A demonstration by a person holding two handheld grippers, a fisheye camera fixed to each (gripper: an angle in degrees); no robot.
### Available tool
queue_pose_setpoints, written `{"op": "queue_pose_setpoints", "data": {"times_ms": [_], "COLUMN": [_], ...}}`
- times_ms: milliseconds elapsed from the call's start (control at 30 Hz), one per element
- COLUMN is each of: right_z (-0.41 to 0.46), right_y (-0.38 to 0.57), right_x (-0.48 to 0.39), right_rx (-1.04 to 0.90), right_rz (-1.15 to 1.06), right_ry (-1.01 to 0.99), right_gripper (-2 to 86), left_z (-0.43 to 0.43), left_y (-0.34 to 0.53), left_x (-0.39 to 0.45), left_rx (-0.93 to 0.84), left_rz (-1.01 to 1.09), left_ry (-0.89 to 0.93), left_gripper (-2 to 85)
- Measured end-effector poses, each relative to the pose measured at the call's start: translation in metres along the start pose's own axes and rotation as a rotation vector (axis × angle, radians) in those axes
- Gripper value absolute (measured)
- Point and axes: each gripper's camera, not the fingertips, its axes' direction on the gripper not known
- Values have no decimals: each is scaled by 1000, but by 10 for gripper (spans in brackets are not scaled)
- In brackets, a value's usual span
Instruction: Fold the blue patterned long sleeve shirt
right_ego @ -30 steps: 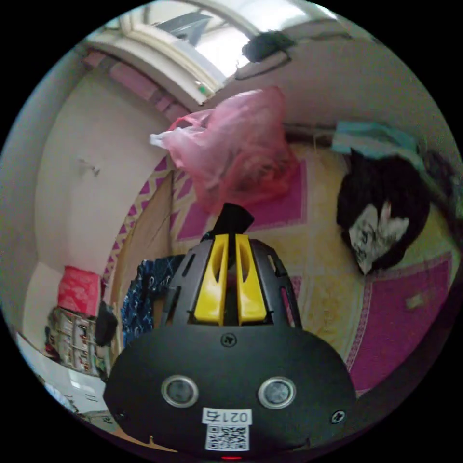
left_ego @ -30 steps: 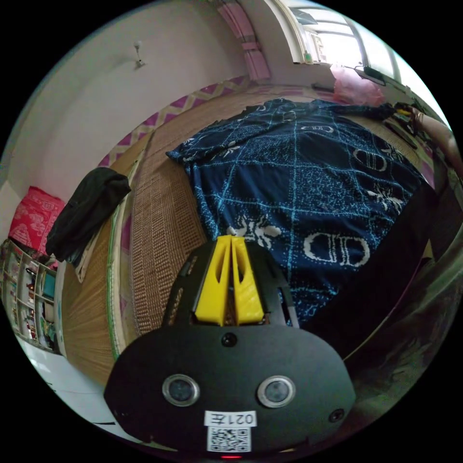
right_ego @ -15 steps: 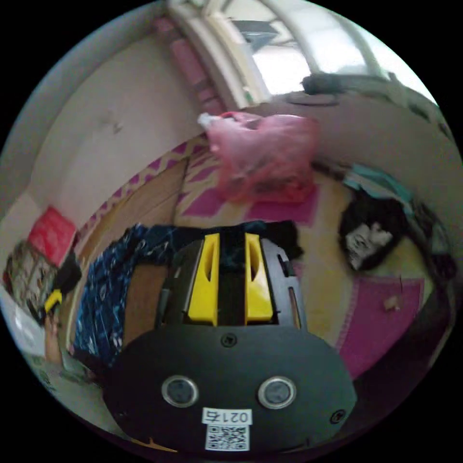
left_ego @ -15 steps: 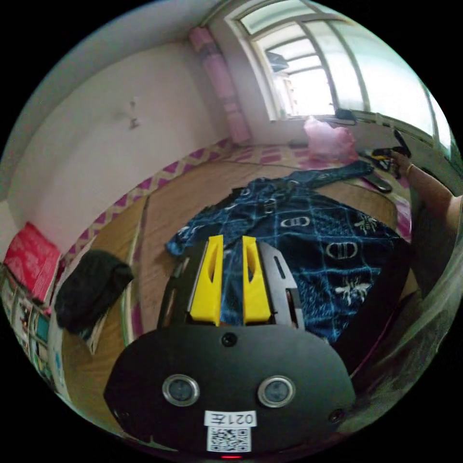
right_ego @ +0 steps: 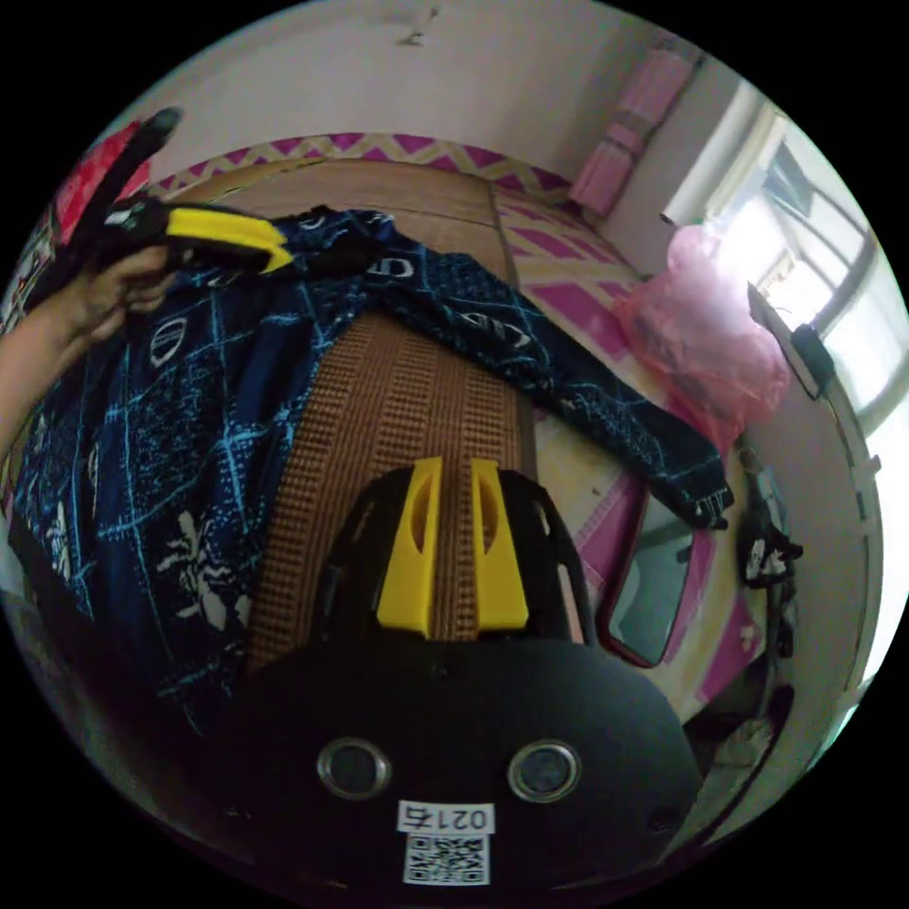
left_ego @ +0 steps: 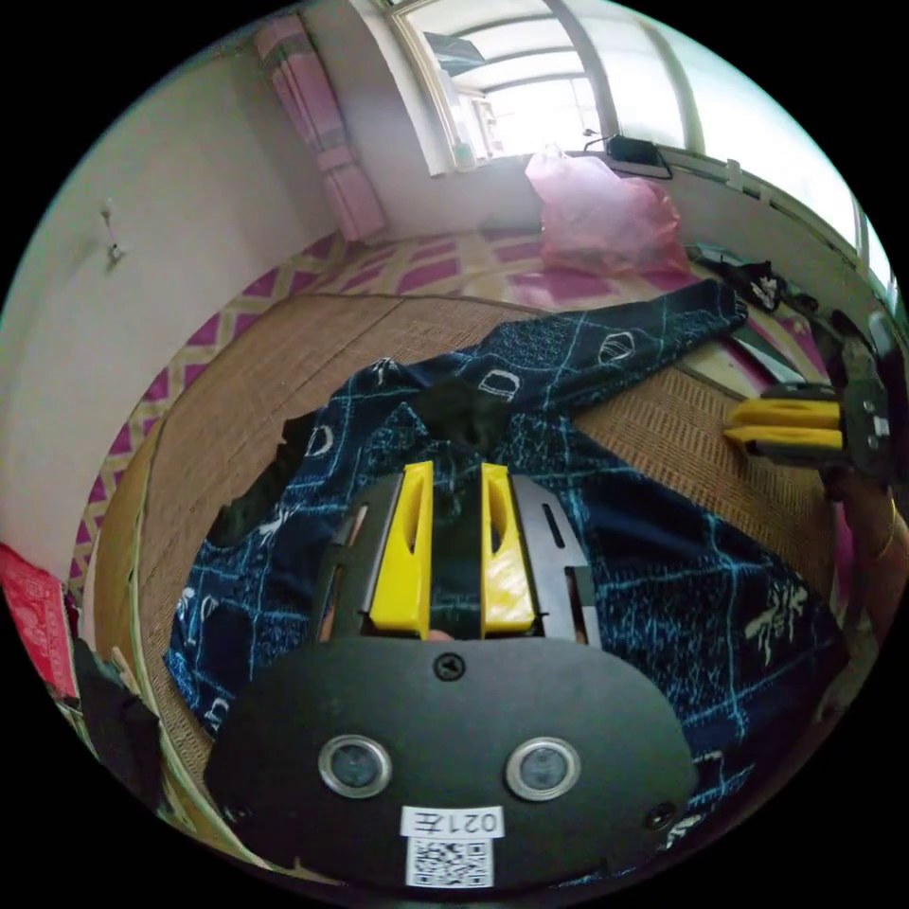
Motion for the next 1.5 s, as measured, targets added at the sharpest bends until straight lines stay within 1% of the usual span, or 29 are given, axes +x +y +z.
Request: {"op": "queue_pose_setpoints", "data": {"times_ms": [67, 167, 267, 333, 400, 433, 500, 533, 567, 600, 633, 700, 733, 800, 833, 900, 933, 1000, 1033, 1067, 1100, 1133, 1167, 1200, 1267, 1333, 1400, 1467, 1500], "right_z": [-1, -2, -4, -5, -6, -7, -7, -7, -7, -8, -8, -10, -10, -11, -12, -13, -14, -15, -15, -16, -16, -16, -17, -17, -18, -18, -19, -19, -20], "right_y": [-2, -3, -3, -3, -3, -3, -2, -2, -1, -1, -1, -1, -1, -1, -1, -1, -1, -1, -1, -1, -1, -1, 0, 0, 1, 1, 1, 2, 2], "right_x": [-14, -30, -30, -26, -20, -19, -17, -16, -17, -19, -20, -27, -29, -37, -39, -49, -52, -61, -62, -65, -66, -67, -68, -68, -70, -73, -77, -79, -81], "right_rx": [-3, -3, -3, -2, 0, 0, 1, 1, 1, 1, 1, -2, -2, -6, -7, -9, -10, -12, -12, -12, -13, -13, -12, -12, -12, -13, -14, -14, -14], "right_rz": [-20, -37, -16, 8, 40, 47, 70, 74, 80, 81, 81, 86, 85, 88, 87, 72, 68, 55, 54, 52, 54, 56, 58, 60, 61, 58, 52, 48, 46], "right_ry": [42, 78, 32, -19, -86, -101, -147, -156, -167, -170, -169, -153, -148, -122, -115, -80, -72, -43, -39, -34, -32, -34, -39, -44, -45, -39, -27, -19, -15], "right_gripper": [11, 3, 0, 0, 0, 0, 0, 0, 0, -1, -1, -2, -2, -4, -4, -4, -4, -4, -5, -5, -5, -5, -6, -6, -6, -6, -6, -6, -6], "left_z": [0, 3, -18, -53, -120, -140, -225, -247, -291, -335, -356, -436, -454, -510, -520, -540, -540, -530, -526, -520, -520, -523, -529, -536, -547, -557, -571, -586, -596], "left_y": [-9, -17, -15, -4, 23, 33, 89, 106, 142, 181, 201, 291, 314, 409, 432, 525, 546, 624, 642, 677, 706, 718, 738, 753, 770, 790, 823, 837, 835], "left_x": [-10, -26, -65, -105, -177, -197, -285, -307, -348, -386, -404, -473, -489, -547, -561, -612, -624, -671, -681, -698, -711, -715, -725, -734, -745, -754, -760, -760, -763], "left_rx": [0, -66, -61, 38, 189, 229, 391, 427, 471, 504, 521, 560, 565, 562, 550, 497, 478, 369, 349, 333, 354, 374, 430, 470, 501, 508, 625, 708, 697], "left_rz": [27, 101, 52, -50, -225, -273, -461, -497, -551, -592, -610, -718, -754, -912, -958, -1136, -1177, -1330, -1369, -1456, -1531, -1558, -1594, -1610, -1615, -1664, -1729, -1710, -1654], "left_ry": [4, 1, 2, 43, 92, 106, 149, 146, 114, 59, 29, -104, -137, -256, -285, -357, -362, -332, -312, -257, -218, -204, -165, -137, -121, -108, -42, -63, -108], "left_gripper": [71, 49, 11, 1, -4, -5, -7, -7, -8, -9, -9, -9, -10, -10, -10, -10, -10, -10, -10, -10, -10, -10, -10, -10, -10, -9, -9, -8, -7]}}
